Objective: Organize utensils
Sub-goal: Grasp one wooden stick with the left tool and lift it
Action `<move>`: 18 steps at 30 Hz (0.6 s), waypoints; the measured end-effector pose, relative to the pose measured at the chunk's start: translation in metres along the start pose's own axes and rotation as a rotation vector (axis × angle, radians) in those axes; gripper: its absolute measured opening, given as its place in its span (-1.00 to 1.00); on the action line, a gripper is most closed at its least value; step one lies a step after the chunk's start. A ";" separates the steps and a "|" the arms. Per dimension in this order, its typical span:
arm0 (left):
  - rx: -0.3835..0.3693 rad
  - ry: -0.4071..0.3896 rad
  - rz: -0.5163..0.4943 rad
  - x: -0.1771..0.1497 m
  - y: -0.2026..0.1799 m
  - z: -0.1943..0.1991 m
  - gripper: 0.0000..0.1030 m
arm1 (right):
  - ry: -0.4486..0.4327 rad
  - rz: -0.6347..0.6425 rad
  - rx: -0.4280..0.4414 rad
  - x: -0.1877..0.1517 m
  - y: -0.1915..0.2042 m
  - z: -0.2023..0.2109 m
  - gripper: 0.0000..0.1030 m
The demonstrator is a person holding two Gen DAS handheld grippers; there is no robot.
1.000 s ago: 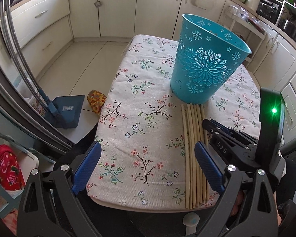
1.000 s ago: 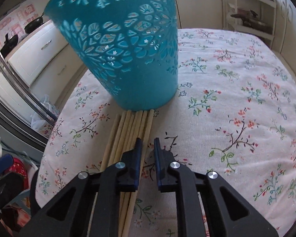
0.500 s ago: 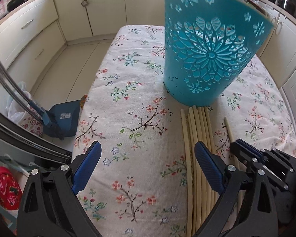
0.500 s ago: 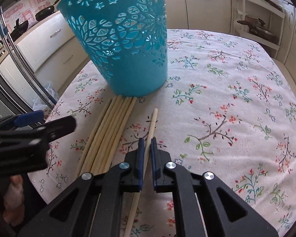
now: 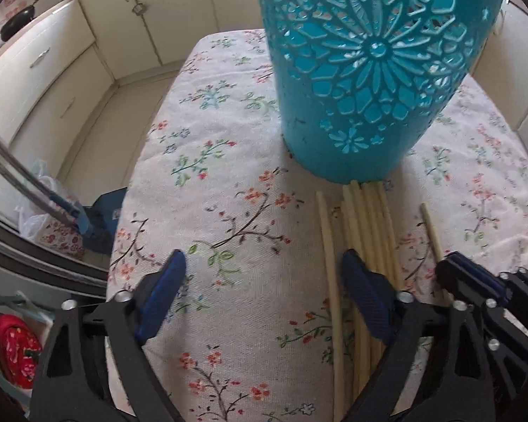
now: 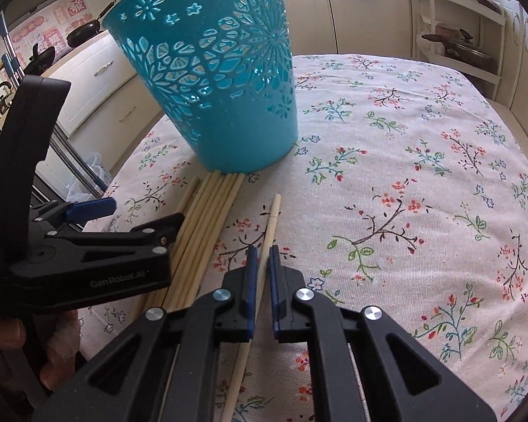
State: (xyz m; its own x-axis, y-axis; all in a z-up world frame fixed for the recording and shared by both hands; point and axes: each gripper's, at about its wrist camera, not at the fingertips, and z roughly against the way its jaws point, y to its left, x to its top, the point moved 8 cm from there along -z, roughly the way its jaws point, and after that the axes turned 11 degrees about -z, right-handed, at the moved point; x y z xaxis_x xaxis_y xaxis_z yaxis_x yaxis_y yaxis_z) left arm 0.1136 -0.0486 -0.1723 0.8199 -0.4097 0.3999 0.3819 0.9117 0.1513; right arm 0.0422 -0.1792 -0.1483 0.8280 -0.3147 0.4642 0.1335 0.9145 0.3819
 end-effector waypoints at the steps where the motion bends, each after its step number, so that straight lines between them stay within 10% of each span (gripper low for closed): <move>1: -0.024 -0.004 0.004 0.002 -0.001 0.000 0.26 | -0.001 -0.001 0.001 0.002 0.000 -0.001 -0.86; 5: -0.083 -0.020 -0.004 0.009 -0.004 0.003 -0.81 | -0.027 0.004 0.003 0.005 -0.001 -0.004 -0.86; 13: -0.253 -0.009 0.054 0.008 0.011 0.028 -0.91 | -0.017 -0.088 0.105 0.007 -0.009 -0.004 -0.86; 18: -0.329 -0.159 0.117 0.036 0.045 0.111 -0.91 | -0.016 -0.095 0.114 0.007 -0.008 -0.002 -0.86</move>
State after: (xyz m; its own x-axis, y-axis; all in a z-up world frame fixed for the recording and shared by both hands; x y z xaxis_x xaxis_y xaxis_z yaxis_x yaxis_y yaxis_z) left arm 0.1135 -0.0191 -0.0509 0.7998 -0.2703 0.5360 0.4270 0.8837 -0.1916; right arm 0.0482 -0.1880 -0.1501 0.8056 -0.4030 0.4342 0.1469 0.8459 0.5127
